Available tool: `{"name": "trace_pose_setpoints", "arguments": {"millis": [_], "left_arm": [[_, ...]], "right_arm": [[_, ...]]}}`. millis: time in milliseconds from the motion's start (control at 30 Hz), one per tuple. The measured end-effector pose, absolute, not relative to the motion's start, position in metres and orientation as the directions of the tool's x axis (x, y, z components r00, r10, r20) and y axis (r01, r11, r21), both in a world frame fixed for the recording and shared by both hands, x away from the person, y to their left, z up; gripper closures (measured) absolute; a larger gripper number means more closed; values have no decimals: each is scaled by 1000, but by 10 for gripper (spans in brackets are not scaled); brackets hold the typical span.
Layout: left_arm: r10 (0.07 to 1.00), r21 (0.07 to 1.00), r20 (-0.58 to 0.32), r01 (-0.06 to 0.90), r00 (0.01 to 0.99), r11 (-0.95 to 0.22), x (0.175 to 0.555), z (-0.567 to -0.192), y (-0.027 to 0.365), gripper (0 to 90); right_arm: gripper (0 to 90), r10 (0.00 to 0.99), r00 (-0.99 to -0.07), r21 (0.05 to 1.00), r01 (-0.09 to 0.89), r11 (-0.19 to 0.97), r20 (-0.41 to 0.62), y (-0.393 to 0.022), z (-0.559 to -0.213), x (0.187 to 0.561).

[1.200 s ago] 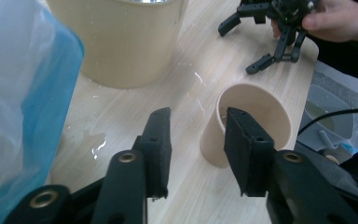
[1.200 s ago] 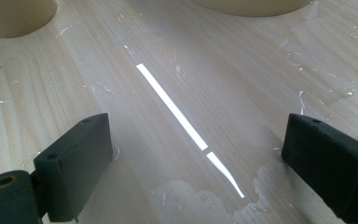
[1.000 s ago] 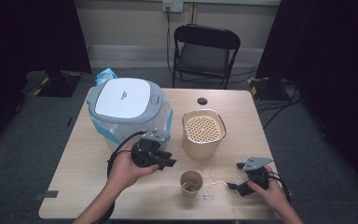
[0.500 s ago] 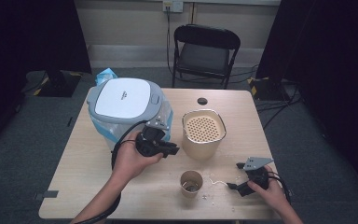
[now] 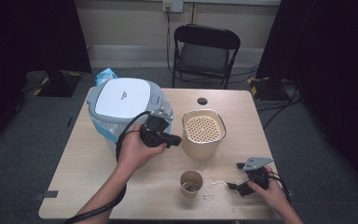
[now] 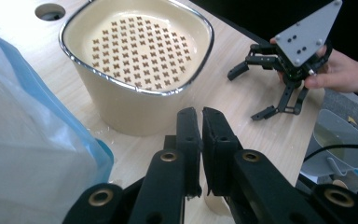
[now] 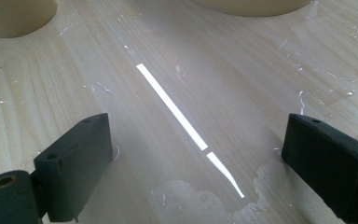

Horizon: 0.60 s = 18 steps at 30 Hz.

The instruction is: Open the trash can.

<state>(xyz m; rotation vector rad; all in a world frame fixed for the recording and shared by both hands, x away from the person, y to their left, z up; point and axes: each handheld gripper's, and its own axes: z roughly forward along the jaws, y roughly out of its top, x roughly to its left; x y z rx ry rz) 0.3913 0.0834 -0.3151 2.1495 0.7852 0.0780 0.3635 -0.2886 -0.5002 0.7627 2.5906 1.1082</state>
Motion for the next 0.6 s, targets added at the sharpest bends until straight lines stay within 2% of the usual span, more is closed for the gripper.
{"name": "trace_pose_setpoints", "arguments": {"millis": [167, 600], "left_arm": [[580, 726, -205, 520, 788, -451, 395, -303, 84, 899], [636, 730, -205, 548, 744, -407, 405, -277, 91, 900]], "right_arm": [[75, 544, -839, 724, 376, 579, 1, -289, -500, 363], [75, 543, -840, 724, 374, 579, 0, -289, -500, 364]]}}
